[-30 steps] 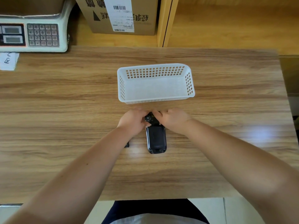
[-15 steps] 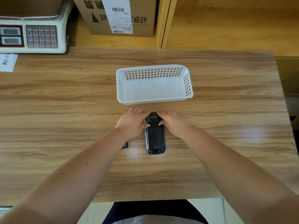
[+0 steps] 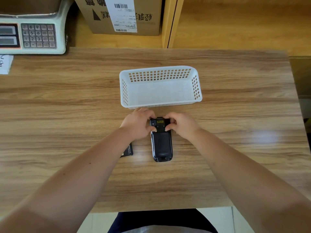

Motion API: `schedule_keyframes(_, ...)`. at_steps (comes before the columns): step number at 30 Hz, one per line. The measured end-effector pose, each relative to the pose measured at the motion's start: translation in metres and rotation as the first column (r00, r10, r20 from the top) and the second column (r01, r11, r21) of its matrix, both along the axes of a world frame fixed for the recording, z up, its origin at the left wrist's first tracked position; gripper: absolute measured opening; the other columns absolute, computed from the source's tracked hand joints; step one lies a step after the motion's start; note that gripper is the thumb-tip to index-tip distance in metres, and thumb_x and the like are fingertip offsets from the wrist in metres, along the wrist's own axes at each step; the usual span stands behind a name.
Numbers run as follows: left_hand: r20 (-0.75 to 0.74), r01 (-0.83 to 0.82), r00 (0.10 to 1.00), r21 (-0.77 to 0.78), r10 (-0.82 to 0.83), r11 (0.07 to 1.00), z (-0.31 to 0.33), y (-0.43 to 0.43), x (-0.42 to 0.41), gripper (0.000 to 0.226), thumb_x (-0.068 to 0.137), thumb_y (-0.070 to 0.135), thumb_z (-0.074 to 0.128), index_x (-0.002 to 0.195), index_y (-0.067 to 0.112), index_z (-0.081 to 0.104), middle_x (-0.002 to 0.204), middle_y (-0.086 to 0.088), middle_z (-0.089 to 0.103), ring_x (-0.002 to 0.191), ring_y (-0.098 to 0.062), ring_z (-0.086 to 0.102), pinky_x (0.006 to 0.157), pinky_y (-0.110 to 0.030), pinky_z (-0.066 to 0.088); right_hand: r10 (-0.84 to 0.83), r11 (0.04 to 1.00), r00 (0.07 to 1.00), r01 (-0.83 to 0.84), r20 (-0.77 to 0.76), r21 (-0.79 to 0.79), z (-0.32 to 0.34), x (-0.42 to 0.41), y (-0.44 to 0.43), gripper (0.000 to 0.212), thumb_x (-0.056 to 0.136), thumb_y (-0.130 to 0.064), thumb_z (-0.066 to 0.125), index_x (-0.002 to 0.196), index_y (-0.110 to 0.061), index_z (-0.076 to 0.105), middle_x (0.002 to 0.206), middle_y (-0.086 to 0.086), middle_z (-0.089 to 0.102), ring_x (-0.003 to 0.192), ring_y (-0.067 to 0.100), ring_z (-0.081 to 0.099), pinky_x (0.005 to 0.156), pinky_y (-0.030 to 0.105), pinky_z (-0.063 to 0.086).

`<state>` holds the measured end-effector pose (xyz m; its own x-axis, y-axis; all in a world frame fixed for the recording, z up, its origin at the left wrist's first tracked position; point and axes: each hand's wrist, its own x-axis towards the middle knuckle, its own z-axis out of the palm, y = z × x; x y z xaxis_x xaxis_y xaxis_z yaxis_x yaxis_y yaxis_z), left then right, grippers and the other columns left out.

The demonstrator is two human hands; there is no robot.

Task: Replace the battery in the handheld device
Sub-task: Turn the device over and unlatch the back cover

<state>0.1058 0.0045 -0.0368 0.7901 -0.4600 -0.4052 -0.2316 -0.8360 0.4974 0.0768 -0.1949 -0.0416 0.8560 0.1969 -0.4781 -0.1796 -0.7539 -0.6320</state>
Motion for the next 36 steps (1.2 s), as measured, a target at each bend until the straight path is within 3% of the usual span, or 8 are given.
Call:
schedule_keyframes(8, -0.022, -0.042, 0.999, -0.045, 0.041, 0.998, -0.008, 0.000, 0.003, 0.038, 0.076, 0.036, 0.077, 0.108, 0.028, 0.059, 0.104, 0.013, 0.050, 0.105, -0.007, 0.038, 0.092, -0.035, 0.045, -0.107, 0.994, 0.980, 0.110, -0.165, 0.007, 0.006, 0.013, 0.009, 0.038, 0.072, -0.009, 0.078, 0.104, -0.018, 0.060, 0.077, -0.005, 0.058, 0.062, 0.015, 0.061, 0.052, 0.028, 0.052)
schedule_keyframes(10, -0.033, -0.068, 0.997, -0.060, 0.067, 0.996, -0.009, 0.000, 0.003, 0.038, 0.075, 0.036, 0.078, 0.108, 0.028, 0.060, 0.104, 0.013, 0.052, 0.105, -0.006, 0.037, 0.093, -0.034, 0.044, -0.124, 0.992, 0.980, 0.125, -0.158, -0.004, 0.007, 0.013, 0.011, 0.041, 0.071, -0.010, 0.079, 0.106, -0.019, 0.059, 0.077, -0.008, 0.056, 0.067, 0.017, 0.062, 0.056, 0.031, 0.053)
schedule_keyframes(14, -0.077, -0.175, 0.983, -0.093, 0.169, 0.980, -0.009, 0.002, -0.004, 0.040, 0.075, 0.034, 0.078, 0.113, 0.032, 0.063, 0.109, 0.013, 0.057, 0.115, -0.011, 0.045, 0.095, -0.032, 0.042, -0.201, 0.980, 0.974, 0.201, -0.104, -0.005, 0.005, 0.005, 0.009, 0.053, 0.071, -0.016, 0.079, 0.119, -0.021, 0.058, 0.082, -0.013, 0.053, 0.079, 0.011, 0.055, 0.059, 0.020, 0.037)
schedule_keyframes(19, -0.120, -0.239, 0.967, -0.134, 0.224, 0.962, -0.008, 0.007, -0.030, 0.061, 0.086, 0.037, 0.067, 0.142, 0.038, 0.043, 0.143, 0.007, 0.050, 0.134, -0.018, 0.039, 0.107, -0.040, 0.039, -0.269, 0.963, 0.963, 0.270, -0.012, 0.022, 0.004, -0.027, 0.008, 0.043, 0.085, -0.029, 0.067, 0.125, -0.029, 0.052, 0.102, -0.011, 0.063, 0.089, 0.007, 0.057, 0.080, 0.029, 0.047)
schedule_keyframes(23, -0.185, -0.189, 0.968, -0.086, 0.171, 0.978, 0.007, 0.009, -0.053, 0.098, 0.075, 0.047, 0.076, 0.152, 0.043, 0.015, 0.157, 0.007, 0.030, 0.144, -0.019, 0.024, 0.114, -0.045, 0.030, -0.165, 0.978, 0.986, 0.161, 0.023, 0.134, 0.001, -0.054, 0.005, 0.061, 0.079, -0.031, 0.074, 0.132, -0.037, 0.046, 0.134, -0.010, 0.050, 0.098, 0.001, 0.051, 0.085, 0.027, 0.045)
schedule_keyframes(27, -0.199, -0.213, 0.961, -0.081, 0.193, 0.974, 0.014, 0.005, -0.074, 0.112, 0.060, 0.046, 0.086, 0.147, 0.038, 0.016, 0.159, 0.009, 0.019, 0.145, -0.014, 0.013, 0.115, -0.046, 0.026, -0.034, 0.992, 0.999, 0.036, -0.021, 0.124, -0.010, -0.068, 0.003, 0.075, 0.067, -0.042, 0.078, 0.133, -0.038, 0.044, 0.147, -0.008, 0.029, 0.130, 0.013, 0.039, 0.103, 0.041, 0.044)
schedule_keyframes(33, -0.257, -0.325, 0.920, -0.080, 0.296, 0.942, 0.006, 0.004, -0.085, 0.112, 0.050, 0.048, 0.089, 0.139, 0.044, 0.020, 0.152, 0.001, 0.026, 0.142, -0.022, 0.024, 0.112, -0.048, 0.033, -0.141, 0.989, 0.989, 0.143, -0.031, 0.048, -0.002, -0.062, 0.019, 0.029, 0.089, -0.030, 0.054, 0.116, -0.040, 0.049, 0.134, -0.013, 0.034, 0.102, 0.017, 0.056, 0.088, 0.042, 0.052)
schedule_keyframes(36, -0.243, -0.331, 0.923, -0.100, 0.300, 0.938, 0.007, 0.004, -0.089, 0.110, 0.054, 0.042, 0.090, 0.142, 0.038, 0.024, 0.150, -0.001, 0.027, 0.143, -0.021, 0.022, 0.113, -0.047, 0.030, -0.201, 0.979, 0.977, 0.203, -0.067, 0.030, 0.005, -0.057, 0.026, 0.024, 0.091, -0.021, 0.046, 0.108, -0.038, 0.052, 0.122, -0.011, 0.037, 0.093, 0.017, 0.056, 0.082, 0.043, 0.054)
